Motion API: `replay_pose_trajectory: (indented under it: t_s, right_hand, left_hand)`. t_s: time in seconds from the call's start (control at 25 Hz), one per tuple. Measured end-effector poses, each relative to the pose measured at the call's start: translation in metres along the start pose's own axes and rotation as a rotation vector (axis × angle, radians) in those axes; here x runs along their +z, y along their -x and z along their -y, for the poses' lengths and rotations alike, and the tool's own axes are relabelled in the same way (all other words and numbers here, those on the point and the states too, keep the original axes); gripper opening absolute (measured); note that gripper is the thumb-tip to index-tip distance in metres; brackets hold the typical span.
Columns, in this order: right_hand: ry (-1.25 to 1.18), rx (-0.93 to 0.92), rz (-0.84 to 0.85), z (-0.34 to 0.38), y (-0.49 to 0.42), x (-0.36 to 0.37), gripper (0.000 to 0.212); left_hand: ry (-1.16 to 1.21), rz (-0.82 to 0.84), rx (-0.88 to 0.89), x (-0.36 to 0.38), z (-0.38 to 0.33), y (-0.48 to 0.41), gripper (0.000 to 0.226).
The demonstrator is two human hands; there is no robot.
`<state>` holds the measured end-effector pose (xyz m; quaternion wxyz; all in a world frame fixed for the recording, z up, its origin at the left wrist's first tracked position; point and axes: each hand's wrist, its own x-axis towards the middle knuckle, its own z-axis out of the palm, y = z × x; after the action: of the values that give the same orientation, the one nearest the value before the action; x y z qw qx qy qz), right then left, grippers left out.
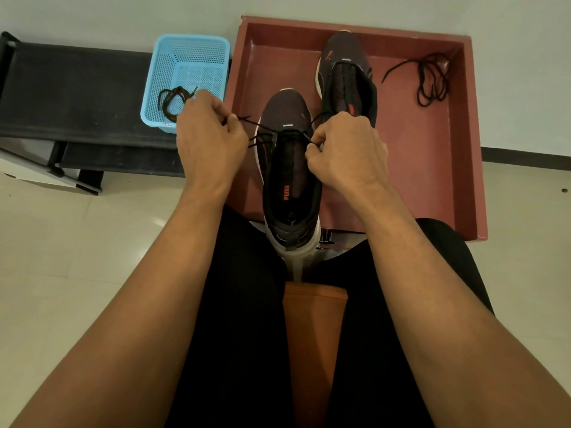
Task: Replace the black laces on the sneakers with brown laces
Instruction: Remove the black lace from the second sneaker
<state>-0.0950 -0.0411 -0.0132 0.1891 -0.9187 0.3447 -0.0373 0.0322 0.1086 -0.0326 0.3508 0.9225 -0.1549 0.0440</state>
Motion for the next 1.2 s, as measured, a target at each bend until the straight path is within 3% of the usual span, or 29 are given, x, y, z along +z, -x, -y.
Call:
replay_pose_trajectory:
  t_s: [0.12, 0.24, 0.68, 0.84, 1.0, 1.08, 1.2]
  right_hand:
    - [-0.006, -0.006, 0.002, 0.0, 0.001, -0.001, 0.015]
    - [-0.014, -0.019, -0.007, 0.002, 0.002, -0.001, 0.015]
    - [-0.042, -0.034, 0.003, 0.005, 0.002, 0.0, 0.014]
    - [-0.044, -0.01, 0.008, 0.003, 0.002, -0.001, 0.014]
    - [-0.057, -0.005, 0.015, 0.002, 0.001, 0.0, 0.014]
    - [-0.056, -0.008, 0.015, 0.002, 0.002, 0.0, 0.014]
    - [-0.055, -0.01, 0.02, 0.001, 0.001, -0.001, 0.013]
  left_hand:
    - [-0.055, 0.128, 0.23, 0.005, -0.015, 0.005, 0.03]
    - [-0.113, 0.32, 0.42, 0.016, -0.025, 0.011, 0.025]
    - [-0.162, 0.291, 0.325, 0.022, -0.028, 0.015, 0.006]
    - [-0.025, 0.14, 0.142, 0.01, -0.014, 0.004, 0.005]
    - [-0.052, 0.003, -0.007, 0.0, -0.001, 0.003, 0.008]
    - [-0.077, 0.04, 0.049, 0.003, -0.001, 0.003, 0.018]
    - [-0.114, 0.229, 0.267, 0.012, -0.009, 0.004, 0.03]
